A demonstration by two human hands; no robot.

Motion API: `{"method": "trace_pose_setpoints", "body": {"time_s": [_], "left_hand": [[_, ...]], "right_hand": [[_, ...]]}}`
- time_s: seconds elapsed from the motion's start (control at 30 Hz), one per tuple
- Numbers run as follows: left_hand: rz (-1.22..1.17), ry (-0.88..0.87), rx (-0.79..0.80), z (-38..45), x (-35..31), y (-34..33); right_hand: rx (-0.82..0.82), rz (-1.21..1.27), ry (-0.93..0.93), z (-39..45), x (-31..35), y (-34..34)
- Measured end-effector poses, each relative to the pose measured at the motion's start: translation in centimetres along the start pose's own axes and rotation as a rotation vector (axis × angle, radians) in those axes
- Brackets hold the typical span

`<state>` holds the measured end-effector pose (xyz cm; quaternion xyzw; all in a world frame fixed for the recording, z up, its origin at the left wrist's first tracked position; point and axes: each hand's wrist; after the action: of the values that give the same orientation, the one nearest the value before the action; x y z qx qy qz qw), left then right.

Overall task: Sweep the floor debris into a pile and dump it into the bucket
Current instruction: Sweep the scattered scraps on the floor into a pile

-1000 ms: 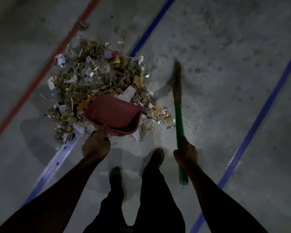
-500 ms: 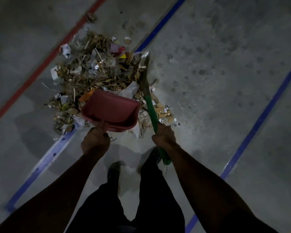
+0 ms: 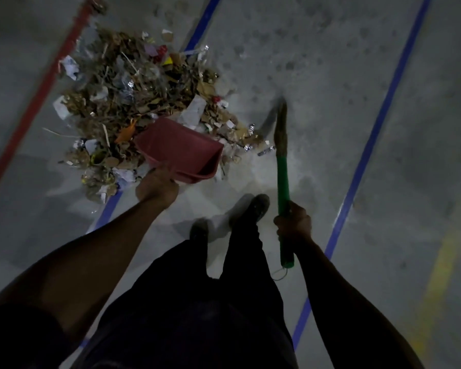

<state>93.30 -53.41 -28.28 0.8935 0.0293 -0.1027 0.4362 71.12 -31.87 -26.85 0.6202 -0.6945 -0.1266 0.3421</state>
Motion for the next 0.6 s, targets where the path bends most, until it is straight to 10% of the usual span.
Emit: {"method": "trace_pose_setpoints", "body": {"time_s": [0.2, 0.6], "left_hand": [[0.026, -0.056, -0.041, -1.6, 3.9, -1.0], [0.125, 0.011, -0.134, -0.8, 9.8, -3.1]], "right_hand": [[0.025, 0.063, -0.221, 0.4, -1.4, -3.4], [0.169, -0.17, 0.138, 5.0, 10.4, -15.1]]}}
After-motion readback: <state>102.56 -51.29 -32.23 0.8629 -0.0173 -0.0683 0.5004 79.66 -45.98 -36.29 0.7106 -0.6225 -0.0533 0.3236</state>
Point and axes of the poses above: each hand's wrist, its own z-axis towards the middle knuckle, its own y-axis out of the back of the hand, x = y × z, and after that the axes turned 2 degrees about -x, right-handed
